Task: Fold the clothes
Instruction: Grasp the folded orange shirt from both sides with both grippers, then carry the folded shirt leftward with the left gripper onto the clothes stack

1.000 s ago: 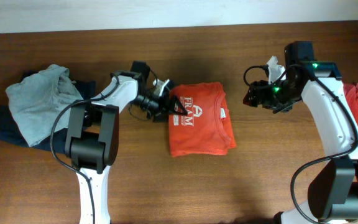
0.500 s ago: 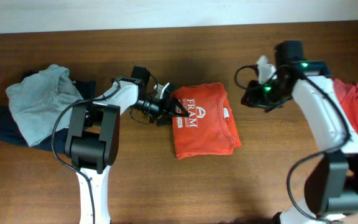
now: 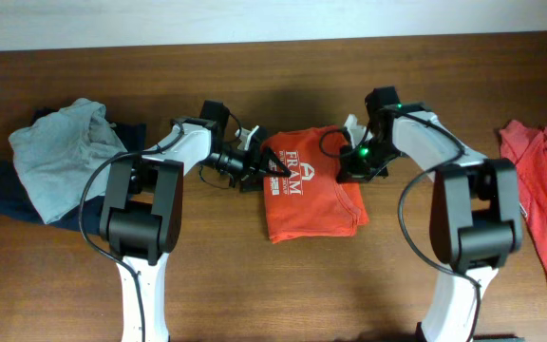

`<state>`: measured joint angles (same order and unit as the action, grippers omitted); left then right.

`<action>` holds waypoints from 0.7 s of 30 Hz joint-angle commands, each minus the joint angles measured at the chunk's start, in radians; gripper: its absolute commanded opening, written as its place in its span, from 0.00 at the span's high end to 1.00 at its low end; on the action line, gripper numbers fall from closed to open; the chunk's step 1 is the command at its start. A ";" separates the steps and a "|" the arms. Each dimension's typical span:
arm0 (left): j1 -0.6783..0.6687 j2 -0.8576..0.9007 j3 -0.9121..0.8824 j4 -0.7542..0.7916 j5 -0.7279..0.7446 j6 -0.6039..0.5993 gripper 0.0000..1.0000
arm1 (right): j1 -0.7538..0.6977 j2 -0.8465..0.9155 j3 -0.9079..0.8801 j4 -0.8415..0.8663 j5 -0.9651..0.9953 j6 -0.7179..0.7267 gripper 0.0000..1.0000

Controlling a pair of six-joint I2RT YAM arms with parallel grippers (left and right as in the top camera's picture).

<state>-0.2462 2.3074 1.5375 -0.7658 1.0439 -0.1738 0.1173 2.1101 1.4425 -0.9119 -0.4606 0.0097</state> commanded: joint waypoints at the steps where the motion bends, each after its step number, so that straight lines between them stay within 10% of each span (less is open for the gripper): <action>1: -0.008 0.053 -0.031 0.003 -0.122 0.002 0.29 | 0.008 0.057 -0.006 0.007 -0.022 -0.027 0.96; 13: -0.079 0.053 -0.031 0.034 -0.119 -0.006 0.27 | 0.008 0.094 -0.006 0.011 0.021 -0.002 0.96; 18: -0.113 0.053 -0.031 0.047 -0.203 -0.109 0.49 | 0.008 0.094 -0.006 0.006 0.020 -0.002 0.96; 21: -0.114 0.053 -0.031 0.052 -0.203 -0.138 0.83 | 0.008 0.094 -0.006 -0.001 0.020 -0.002 0.96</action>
<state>-0.3489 2.3096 1.5345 -0.7124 0.9588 -0.2516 0.1120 2.1330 1.4487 -0.9169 -0.4911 0.0036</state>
